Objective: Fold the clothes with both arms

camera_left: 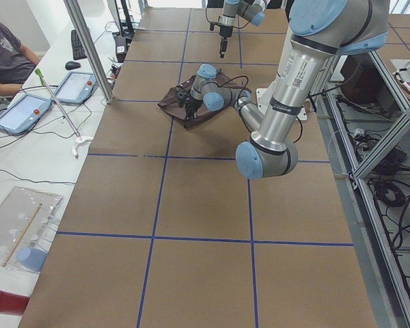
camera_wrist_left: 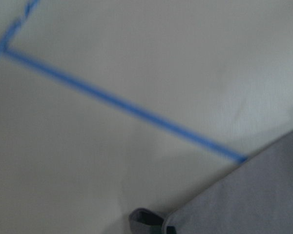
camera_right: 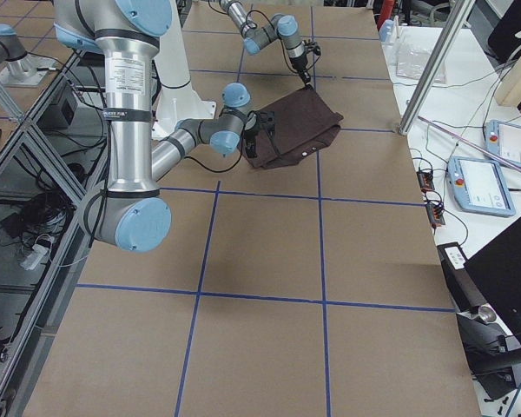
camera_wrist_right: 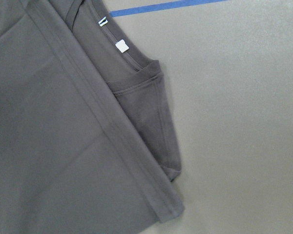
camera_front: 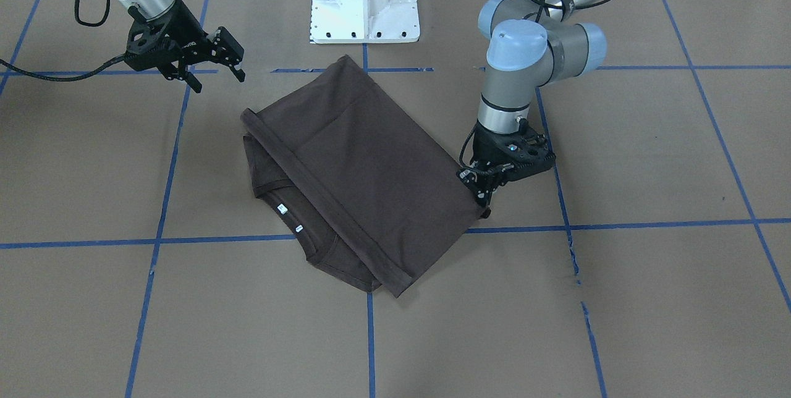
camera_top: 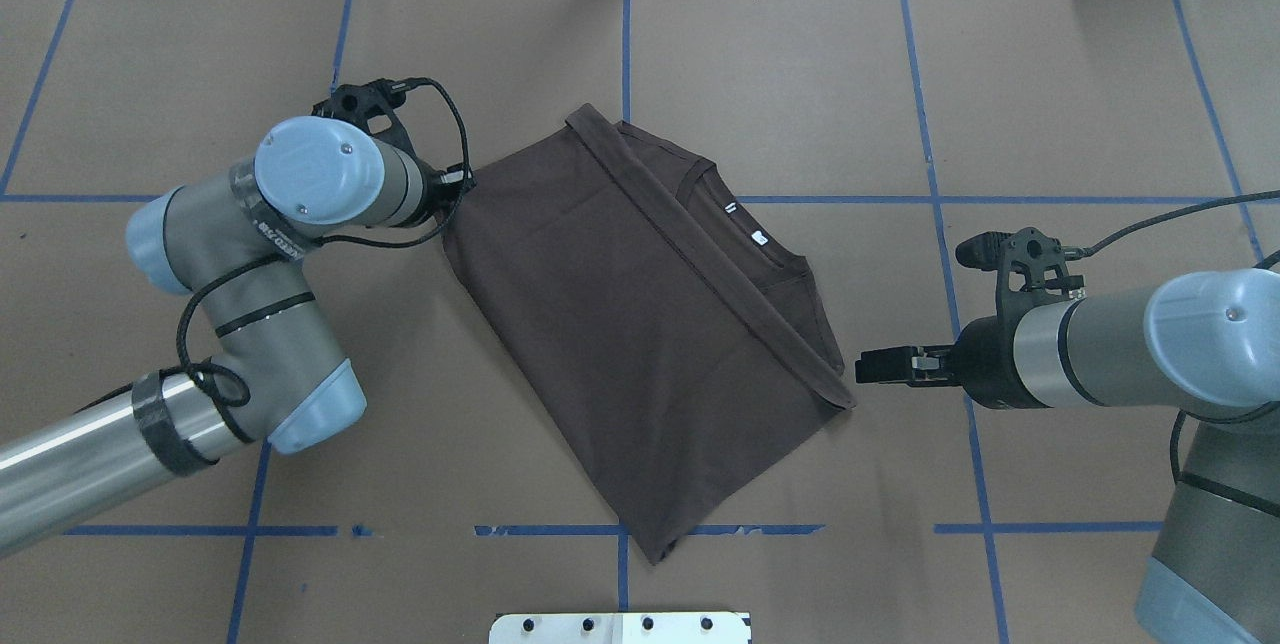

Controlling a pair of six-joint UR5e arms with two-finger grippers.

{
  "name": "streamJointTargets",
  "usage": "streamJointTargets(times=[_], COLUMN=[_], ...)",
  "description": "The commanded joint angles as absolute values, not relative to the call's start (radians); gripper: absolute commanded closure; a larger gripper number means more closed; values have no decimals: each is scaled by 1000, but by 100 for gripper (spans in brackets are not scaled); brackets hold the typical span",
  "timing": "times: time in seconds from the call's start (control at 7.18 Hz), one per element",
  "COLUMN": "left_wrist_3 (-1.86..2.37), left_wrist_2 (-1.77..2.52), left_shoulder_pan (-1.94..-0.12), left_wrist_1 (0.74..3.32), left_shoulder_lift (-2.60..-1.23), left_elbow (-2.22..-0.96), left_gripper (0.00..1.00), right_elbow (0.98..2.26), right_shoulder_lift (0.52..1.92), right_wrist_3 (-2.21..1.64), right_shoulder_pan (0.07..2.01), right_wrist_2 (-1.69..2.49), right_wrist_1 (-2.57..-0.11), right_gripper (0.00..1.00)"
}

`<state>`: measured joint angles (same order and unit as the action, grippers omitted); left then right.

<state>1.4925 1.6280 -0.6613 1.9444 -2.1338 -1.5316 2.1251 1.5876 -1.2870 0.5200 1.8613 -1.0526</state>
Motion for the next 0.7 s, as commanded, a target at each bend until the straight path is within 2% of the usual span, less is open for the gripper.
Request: streamJointTargets(times=[0.0,0.14,0.28,0.56], left_wrist_3=[1439,1437,1428,1413], left_wrist_2=[1628,1626,1585,1552], left_shoulder_pan=[-713,-713,-713,-713], left_wrist_1=[2130,2202,2260,2369], left_shoulder_lift=[-2344,-2408,-2420,-2511], left_elbow=[-1194,-1090,-1060,-912], left_gripper=[100,100,100,100], right_elbow=[2125,2125,2125,2123], right_shoulder_lift=[1588,1588,1588,1588], right_wrist_3=[-1287,-1287,-1287,-1287], right_shoulder_pan=[526,531,532,532], right_wrist_2=[1861,1861,1861,1861], right_wrist_1=[-1052,-1054,-1054,-1054], right_gripper=[0,0,0,0])
